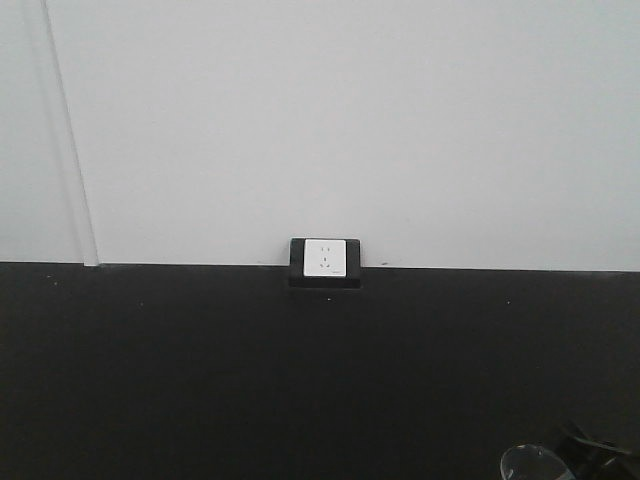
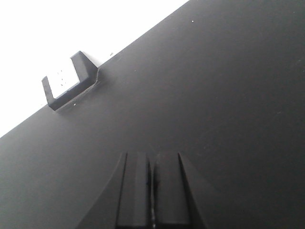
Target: Grab transparent chemical and place on left bench
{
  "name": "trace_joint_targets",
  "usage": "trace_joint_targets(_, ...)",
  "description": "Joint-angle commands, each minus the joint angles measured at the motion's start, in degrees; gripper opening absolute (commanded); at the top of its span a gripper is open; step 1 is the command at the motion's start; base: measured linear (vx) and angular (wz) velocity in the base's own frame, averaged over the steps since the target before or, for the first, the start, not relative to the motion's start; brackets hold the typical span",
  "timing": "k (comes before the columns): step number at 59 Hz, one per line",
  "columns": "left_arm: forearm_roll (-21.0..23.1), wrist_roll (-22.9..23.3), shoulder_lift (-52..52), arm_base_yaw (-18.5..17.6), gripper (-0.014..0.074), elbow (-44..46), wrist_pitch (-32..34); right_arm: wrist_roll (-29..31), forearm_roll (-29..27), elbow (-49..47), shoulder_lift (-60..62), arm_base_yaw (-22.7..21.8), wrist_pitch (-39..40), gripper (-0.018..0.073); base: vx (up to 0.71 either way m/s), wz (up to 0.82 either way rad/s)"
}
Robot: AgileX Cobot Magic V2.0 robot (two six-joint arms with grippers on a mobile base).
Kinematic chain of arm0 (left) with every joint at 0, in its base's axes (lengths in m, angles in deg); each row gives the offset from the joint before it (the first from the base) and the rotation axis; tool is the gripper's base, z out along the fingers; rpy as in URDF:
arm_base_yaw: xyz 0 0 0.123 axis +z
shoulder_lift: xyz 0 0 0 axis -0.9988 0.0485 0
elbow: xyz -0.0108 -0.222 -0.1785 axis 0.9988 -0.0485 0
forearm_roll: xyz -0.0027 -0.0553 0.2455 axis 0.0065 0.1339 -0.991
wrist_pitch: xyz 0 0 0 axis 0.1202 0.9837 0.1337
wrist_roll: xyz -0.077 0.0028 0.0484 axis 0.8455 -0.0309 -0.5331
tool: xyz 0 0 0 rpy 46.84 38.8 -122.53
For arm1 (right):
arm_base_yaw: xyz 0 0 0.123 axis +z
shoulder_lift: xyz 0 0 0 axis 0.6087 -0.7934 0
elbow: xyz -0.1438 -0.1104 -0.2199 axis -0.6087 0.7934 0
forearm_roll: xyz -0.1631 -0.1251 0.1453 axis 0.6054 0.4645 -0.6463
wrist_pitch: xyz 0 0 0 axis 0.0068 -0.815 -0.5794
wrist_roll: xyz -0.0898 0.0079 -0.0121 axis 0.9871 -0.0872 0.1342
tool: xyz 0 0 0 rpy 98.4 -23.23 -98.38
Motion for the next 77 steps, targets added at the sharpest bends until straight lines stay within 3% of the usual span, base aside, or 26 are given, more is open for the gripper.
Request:
trace_joint_targets(1, 0.0, 0.4, -1.1, -0.1, -0.0003, -0.9, 4.5, 1.8, 0.6, -1.5, 1.3, -0.1, 4.9, -0.0010, 0.00, 0.00)
trace_joint_targets(16, 0.0, 0.4, -1.1, -0.1, -0.0003, -0.9, 4.5, 5.5, 5.3, -1.5, 3.5, -0.1, 10.9, -0.0003, 0.00, 0.00)
trace_joint_targets(34, 0.0, 0.4, -1.1, -0.1, -0.0003, -0.9, 4.5, 15.4, 15.4, -1.5, 14.4, -0.1, 8.5, -0.0003, 0.00, 0.00)
trace_joint_targets(49, 0.0, 0.4, -1.1, -0.1, -0.0003, -0.9, 4.5, 19.1, 17.5, -1.5, 27.7, -0.1, -3.9, -0.0003, 0.00, 0.00)
trace_joint_targets(56, 0.0, 0.4, -1.1, -0.1, -0.0003, -0.9, 4.5, 19.3, 22.7, -1.5, 33.6, -0.1, -12.6, -0.0003, 0.00, 0.00)
trace_joint_targets(67, 0.0, 0.4, -1.1, -0.1, -0.0003, -0.9, 4.5, 13.2, 30.0, -1.5, 42.3, -0.1, -24.8, -0.0003, 0.00, 0.00)
trace_joint_targets(77, 0.0, 0.4, -1.1, -0.1, -0.0003, -0.9, 4.5, 8.1, 34.5, -1.5, 47.9, -0.1, -30.4, -0.0003, 0.00, 0.00)
